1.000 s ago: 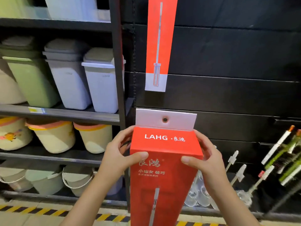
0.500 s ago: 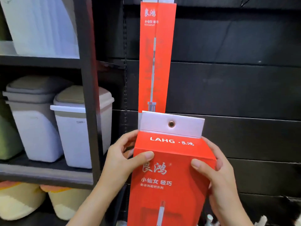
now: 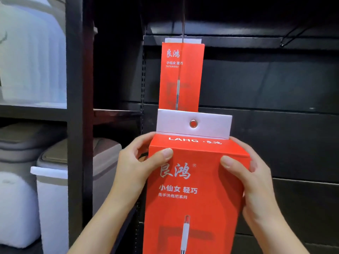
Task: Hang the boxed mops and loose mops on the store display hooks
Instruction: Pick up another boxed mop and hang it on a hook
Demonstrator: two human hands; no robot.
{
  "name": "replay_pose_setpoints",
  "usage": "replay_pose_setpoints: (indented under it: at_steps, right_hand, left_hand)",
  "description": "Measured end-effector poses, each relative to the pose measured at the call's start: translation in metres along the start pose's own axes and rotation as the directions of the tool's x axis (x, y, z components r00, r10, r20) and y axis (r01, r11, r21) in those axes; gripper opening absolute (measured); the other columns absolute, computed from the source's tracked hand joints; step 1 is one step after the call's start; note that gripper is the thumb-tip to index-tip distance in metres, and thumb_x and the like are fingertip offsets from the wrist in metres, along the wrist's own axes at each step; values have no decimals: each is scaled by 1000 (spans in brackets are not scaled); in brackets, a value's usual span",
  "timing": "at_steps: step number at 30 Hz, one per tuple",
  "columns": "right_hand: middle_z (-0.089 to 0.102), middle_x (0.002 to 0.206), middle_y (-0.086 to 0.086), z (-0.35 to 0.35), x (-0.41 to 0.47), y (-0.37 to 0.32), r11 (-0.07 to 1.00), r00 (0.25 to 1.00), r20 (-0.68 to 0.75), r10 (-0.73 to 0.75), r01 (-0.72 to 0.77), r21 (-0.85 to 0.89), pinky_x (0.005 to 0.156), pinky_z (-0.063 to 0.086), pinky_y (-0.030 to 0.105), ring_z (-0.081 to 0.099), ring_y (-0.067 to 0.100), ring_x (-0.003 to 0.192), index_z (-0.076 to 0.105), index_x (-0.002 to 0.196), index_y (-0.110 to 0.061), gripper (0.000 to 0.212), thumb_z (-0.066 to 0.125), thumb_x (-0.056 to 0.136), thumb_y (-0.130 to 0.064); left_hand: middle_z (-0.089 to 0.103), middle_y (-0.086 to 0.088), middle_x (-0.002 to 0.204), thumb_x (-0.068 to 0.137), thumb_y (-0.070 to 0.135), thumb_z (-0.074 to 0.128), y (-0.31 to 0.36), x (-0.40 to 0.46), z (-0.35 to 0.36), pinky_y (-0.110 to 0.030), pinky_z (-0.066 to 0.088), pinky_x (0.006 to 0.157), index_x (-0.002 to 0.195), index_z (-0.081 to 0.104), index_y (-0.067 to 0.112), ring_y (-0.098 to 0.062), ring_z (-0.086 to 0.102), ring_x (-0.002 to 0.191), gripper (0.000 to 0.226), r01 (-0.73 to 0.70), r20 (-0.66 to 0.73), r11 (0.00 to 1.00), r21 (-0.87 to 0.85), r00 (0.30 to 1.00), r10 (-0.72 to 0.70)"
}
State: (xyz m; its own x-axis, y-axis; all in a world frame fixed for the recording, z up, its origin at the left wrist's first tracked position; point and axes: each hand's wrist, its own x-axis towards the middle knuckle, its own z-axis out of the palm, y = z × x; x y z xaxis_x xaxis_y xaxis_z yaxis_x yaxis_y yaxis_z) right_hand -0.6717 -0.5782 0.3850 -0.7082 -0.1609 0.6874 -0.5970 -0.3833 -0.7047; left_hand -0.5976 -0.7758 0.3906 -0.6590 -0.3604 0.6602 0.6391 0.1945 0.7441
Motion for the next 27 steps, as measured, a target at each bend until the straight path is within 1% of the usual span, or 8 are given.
replay_pose_setpoints:
  at_steps: [6, 8, 13, 17, 20, 22, 25, 27]
  right_hand:
    - [75, 102, 0, 9, 50, -23, 995, 995, -12, -98, 98, -18, 62, 55, 17, 73, 16, 90, 68, 111, -26, 61, 76, 52, -44]
    - [75, 101, 0, 14, 65, -31, 992, 992, -9, -123, 123, -22, 61, 55, 19, 73, 17, 88, 69, 108, -27, 60, 75, 52, -45]
    - [76, 97, 6, 23, 95, -49, 987, 987, -5, -164, 164, -5, 60, 56, 25, 74, 23, 84, 71, 105, -24, 59, 77, 50, -46]
    - [75, 96, 10, 33, 116, -66, 977, 977, 22, -214, 214, -19, 65, 56, 34, 73, 28, 84, 71, 106, -20, 61, 76, 52, -49]
    - [76, 91, 11, 44, 132, -80, 967, 967, 47, -252, 254, -24, 62, 55, 32, 73, 24, 77, 73, 100, -19, 54, 74, 54, -49]
    - [76, 87, 10, 51, 141, -88, 956, 955, 60, -289, 291, -25, 59, 55, 30, 72, 21, 73, 74, 95, -19, 49, 74, 55, -49]
    - [76, 87, 9, 56, 151, -99, 939, 938, 72, -340, 342, -29, 61, 56, 32, 72, 21, 74, 74, 95, -20, 50, 74, 55, -50]
    - [76, 90, 9, 58, 157, -103, 933, 931, 68, -357, 360, -29, 64, 58, 34, 73, 23, 78, 74, 96, -21, 52, 75, 54, -50]
  left_hand:
    - [77, -1, 92, 52, 49, 73, 26, 55, 4, -23, 56, 64, 102, 71, 24, -19, 74, 82, 56, -117, 45, 993, -16, 992, 118]
    - [77, -1, 90, 52, 51, 72, 35, 70, 5, -24, 57, 64, 98, 73, 25, -18, 74, 81, 53, -144, 47, 989, -12, 988, 145]
    - [77, -6, 90, 56, 52, 72, 61, 99, 6, -41, 59, 76, 96, 73, 21, -25, 74, 82, 51, -184, 103, 983, -20, 977, 185]
    - [77, -5, 84, 56, 54, 71, 81, 116, 3, -30, 58, 64, 88, 75, 23, -23, 75, 75, 44, -256, 94, 966, -33, 962, 258]
    - [77, -7, 80, 55, 54, 71, 93, 130, -1, -22, 53, 53, 84, 75, 20, -21, 74, 69, 45, -289, 56, 956, -49, 955, 291]
    - [77, -10, 81, 54, 54, 72, 100, 138, -3, -27, 54, 53, 85, 75, 18, -25, 74, 69, 47, -301, 38, 951, -76, 952, 304]
    - [76, -14, 84, 54, 53, 74, 110, 149, -3, -43, 58, 67, 86, 75, 17, -32, 73, 73, 48, -328, 17, 938, -111, 943, 332]
    - [76, -14, 85, 55, 53, 74, 115, 154, -2, -49, 58, 73, 86, 75, 17, -34, 73, 76, 48, -339, 11, 934, -116, 939, 343]
